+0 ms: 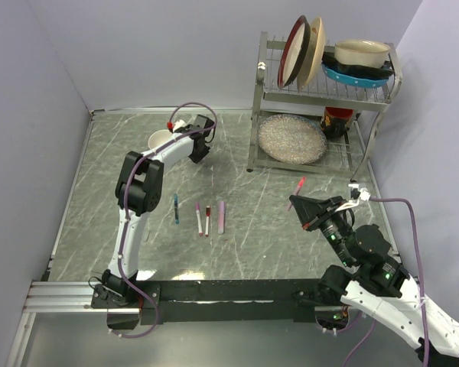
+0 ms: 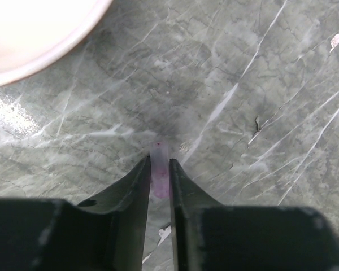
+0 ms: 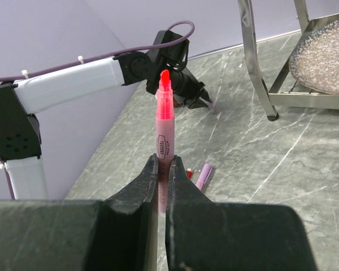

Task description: Insert the pens into the pen caps

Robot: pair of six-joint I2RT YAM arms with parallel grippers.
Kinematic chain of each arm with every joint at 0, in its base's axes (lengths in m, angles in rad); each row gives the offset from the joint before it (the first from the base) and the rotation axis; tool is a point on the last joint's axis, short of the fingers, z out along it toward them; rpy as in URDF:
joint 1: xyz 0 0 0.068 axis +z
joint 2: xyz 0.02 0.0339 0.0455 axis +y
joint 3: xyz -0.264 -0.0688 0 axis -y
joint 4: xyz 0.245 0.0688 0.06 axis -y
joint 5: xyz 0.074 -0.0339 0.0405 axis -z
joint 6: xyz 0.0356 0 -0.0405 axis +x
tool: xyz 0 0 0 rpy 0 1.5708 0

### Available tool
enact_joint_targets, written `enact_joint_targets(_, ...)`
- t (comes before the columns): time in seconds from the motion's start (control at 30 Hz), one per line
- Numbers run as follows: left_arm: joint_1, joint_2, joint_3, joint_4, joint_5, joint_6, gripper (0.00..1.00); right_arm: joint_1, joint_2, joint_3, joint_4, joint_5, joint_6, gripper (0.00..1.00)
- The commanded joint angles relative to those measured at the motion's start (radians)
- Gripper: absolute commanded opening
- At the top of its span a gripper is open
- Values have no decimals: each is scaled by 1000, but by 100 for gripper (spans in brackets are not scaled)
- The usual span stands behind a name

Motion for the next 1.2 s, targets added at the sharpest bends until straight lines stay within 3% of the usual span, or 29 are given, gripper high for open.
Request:
enact_joint_targets(0.0, -11, 10, -64, -69, 111, 41, 19, 3, -13, 32, -1, 13, 6, 0)
enact_joint_targets(0.27, -33, -125, -295, 21, 186, 165, 6, 3, -13, 13, -30, -36, 47, 0)
enact_joint_targets(0.47, -66, -148, -357, -97, 166, 286, 4, 2, -28, -14, -41, -38, 78, 0)
enact_joint_targets(0.57, -96, -137, -368, -141, 120, 324, 8, 2, -33, -27, -36, -36, 82, 0)
enact_joint_targets(0.7, -119, -154, -397, -134, 106, 357, 25, 2, -28, -25, -29, -44, 79, 0)
enact_joint_targets(0.87, -122, -154, -385, -149, 96, 360, 34, 3, -26, -10, -46, -24, 81, 0)
enact_joint_targets(1.17, -117, -90, -340, -173, 69, 366, 31, 3, -57, -2, -62, -19, 69, 0)
